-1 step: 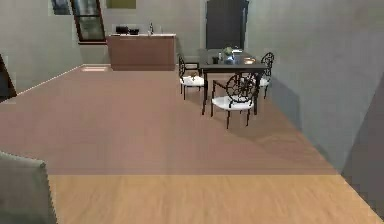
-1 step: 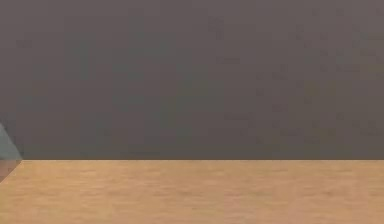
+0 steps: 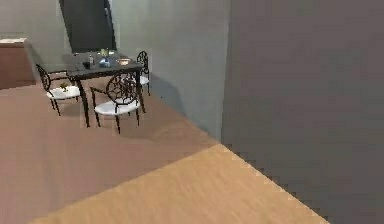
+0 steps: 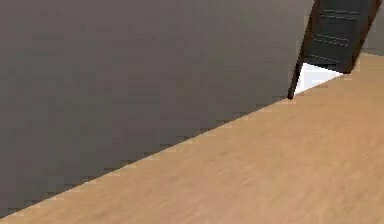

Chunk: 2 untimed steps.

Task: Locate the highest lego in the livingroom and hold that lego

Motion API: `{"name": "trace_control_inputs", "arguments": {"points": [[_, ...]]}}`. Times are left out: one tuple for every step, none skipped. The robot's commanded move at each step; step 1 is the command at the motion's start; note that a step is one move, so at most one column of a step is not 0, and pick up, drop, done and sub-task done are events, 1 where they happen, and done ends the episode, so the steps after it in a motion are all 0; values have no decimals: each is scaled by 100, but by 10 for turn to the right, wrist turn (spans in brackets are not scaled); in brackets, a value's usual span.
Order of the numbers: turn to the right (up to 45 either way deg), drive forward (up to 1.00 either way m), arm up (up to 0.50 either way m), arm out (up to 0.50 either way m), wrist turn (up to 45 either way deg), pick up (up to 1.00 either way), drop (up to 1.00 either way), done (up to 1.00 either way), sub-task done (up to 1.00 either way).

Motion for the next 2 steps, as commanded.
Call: {"name": "trace_control_inputs", "arguments": {"points": [[0, 30, 0, 0, 0, 0, 0, 0, 0], [450, 0, 0, 0, 0, 0, 0, 0, 0]]}}
